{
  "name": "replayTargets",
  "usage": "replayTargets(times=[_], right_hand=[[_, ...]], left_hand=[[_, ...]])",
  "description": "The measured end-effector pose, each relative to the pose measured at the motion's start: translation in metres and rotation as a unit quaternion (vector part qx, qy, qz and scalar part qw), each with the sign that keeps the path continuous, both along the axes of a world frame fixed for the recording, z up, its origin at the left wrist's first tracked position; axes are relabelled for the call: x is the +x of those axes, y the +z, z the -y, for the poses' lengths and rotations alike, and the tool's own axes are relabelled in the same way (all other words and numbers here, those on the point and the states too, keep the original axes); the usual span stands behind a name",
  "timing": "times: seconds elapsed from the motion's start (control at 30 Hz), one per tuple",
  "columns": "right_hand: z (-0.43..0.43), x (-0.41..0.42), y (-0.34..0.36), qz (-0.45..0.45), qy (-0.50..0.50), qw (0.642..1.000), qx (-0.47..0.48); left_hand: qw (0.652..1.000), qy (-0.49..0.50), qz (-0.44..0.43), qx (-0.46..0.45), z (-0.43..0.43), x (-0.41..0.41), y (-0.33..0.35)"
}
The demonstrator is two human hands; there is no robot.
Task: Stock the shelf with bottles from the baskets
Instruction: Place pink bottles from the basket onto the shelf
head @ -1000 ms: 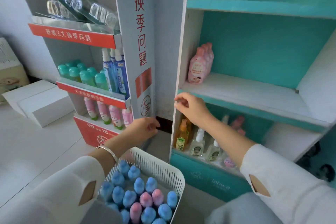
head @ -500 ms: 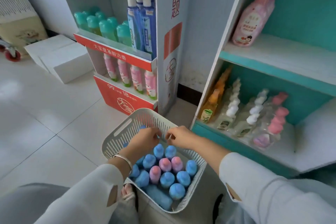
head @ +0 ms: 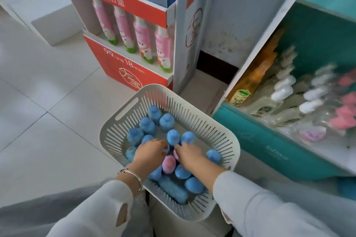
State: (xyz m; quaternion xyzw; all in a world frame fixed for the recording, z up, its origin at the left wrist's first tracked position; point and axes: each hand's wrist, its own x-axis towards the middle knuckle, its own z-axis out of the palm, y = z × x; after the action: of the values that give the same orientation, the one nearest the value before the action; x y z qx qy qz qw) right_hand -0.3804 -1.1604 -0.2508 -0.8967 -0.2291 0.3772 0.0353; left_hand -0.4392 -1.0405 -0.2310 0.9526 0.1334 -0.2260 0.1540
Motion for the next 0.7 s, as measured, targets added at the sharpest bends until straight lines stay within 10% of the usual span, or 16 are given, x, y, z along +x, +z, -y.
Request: replayTargets(times=[0.4, 0.53, 0.7], right_hand=[[0.025, 0.051, 0.074, 0.003, 0.049, 0.991, 0.125], [0.037, 0.068, 0.126, -0.069, 0.007, 0.968, 0.242], [0.045, 0.063, 0.175, -0.083, -0.085, 0.924, 0.363]], left_hand=[[0.995, -0.001, 0.018, -0.1, -0.002, 0.004, -0.004], [0.916, 0.101, 0.211, -0.326, 0.025, 0.006, 0.029], [0.913, 0.171, 0.123, -0.35, 0.021, 0.008, 0.092]])
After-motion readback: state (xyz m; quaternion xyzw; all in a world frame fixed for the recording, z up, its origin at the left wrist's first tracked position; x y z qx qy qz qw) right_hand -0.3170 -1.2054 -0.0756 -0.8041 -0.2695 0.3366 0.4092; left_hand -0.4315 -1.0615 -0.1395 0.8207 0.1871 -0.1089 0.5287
